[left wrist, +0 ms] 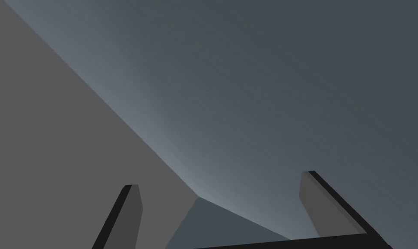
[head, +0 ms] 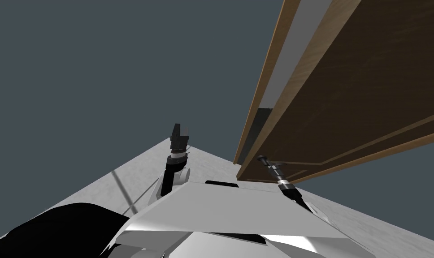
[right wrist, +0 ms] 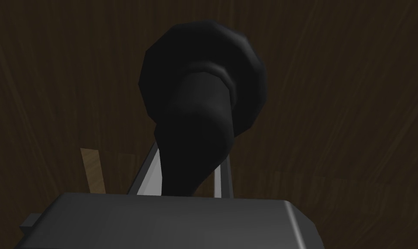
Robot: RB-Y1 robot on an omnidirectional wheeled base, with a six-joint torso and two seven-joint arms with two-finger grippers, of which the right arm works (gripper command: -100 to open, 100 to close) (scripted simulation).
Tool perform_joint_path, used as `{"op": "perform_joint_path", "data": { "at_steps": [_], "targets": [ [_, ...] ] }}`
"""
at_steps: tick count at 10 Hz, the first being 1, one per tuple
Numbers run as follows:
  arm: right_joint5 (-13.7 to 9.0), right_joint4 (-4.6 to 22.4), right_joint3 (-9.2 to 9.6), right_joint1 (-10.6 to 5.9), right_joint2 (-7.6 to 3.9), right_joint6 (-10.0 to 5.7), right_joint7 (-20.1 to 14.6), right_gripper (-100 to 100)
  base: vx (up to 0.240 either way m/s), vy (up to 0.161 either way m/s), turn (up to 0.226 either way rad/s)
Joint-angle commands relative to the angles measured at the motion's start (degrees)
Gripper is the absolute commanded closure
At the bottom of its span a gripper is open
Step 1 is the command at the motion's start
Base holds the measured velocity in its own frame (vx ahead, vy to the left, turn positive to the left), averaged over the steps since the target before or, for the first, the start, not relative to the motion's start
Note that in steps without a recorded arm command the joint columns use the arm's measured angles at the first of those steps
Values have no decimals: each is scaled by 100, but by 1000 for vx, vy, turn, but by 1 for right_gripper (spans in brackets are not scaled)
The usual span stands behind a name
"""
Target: Pull the door open
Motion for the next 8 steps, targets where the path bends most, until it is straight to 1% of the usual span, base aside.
{"op": "perform_joint_path", "data": {
  "at_steps": [1,2,3,4,5,6,7,8],
  "targets": [
    [10,-2,22,104,-80,-158,-60,100,-207,-87,176],
    [19,22,44,160,-132,-272,-108,100,-234,-78,221],
    [23,34,55,187,-158,-329,-131,100,-224,-77,118],
    [23,55,55,151,-121,-283,-109,100,-93,-32,12],
    [28,130,85,223,-161,-448,-152,100,-163,-32,197],
    [28,147,90,239,-174,-490,-161,100,-201,-81,157],
    [27,185,100,273,-202,-581,-182,100,-171,-83,136],
    [27,226,111,309,-233,-680,-204,100,-177,-97,210]
  ]
}}
